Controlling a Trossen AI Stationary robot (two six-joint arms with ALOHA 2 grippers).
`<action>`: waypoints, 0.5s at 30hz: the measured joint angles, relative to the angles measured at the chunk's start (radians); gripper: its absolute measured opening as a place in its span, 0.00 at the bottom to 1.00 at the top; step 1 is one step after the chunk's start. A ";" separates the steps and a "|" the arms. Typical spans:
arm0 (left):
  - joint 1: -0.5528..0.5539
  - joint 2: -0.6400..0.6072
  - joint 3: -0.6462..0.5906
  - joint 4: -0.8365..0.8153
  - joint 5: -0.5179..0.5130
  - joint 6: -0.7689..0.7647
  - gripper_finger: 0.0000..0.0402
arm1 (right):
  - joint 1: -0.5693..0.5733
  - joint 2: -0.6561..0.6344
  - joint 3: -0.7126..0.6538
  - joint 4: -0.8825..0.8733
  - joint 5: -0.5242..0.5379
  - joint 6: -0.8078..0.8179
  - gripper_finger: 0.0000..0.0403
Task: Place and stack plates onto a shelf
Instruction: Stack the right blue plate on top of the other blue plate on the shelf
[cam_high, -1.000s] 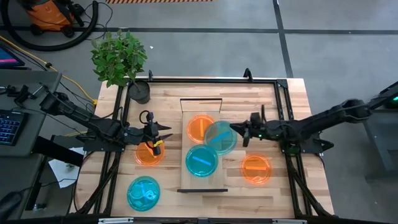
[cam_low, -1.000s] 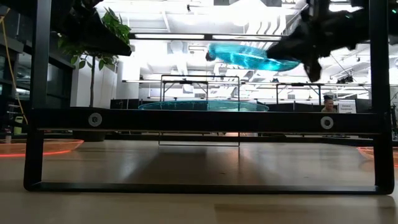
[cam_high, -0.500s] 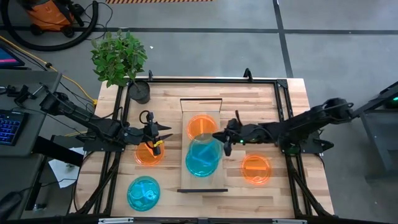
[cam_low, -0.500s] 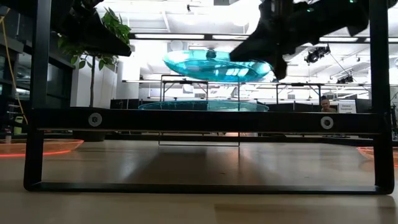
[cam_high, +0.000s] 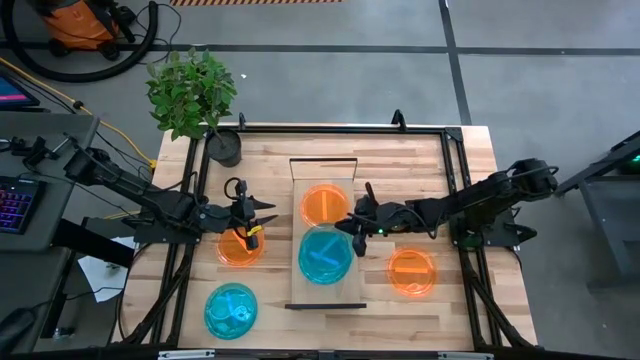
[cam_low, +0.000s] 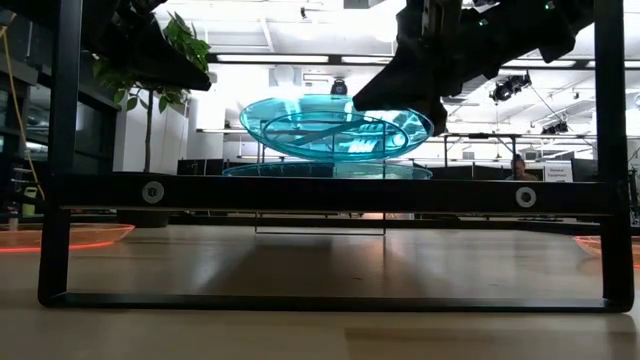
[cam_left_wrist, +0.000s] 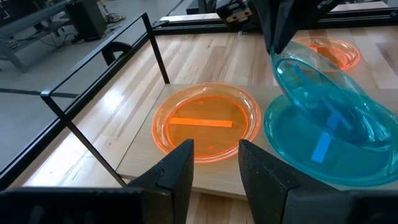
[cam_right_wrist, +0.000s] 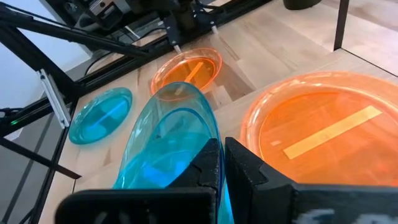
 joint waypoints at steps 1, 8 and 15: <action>0.000 0.000 0.000 0.000 0.000 0.000 0.29 | 0.000 0.000 0.000 0.000 0.000 0.000 0.00; 0.000 0.000 0.000 0.000 0.000 -0.002 0.29 | 0.000 0.003 0.000 -0.002 -0.001 -0.007 0.00; 0.000 0.000 0.000 0.000 0.000 -0.001 0.29 | 0.001 0.003 0.000 -0.002 -0.010 -0.026 0.00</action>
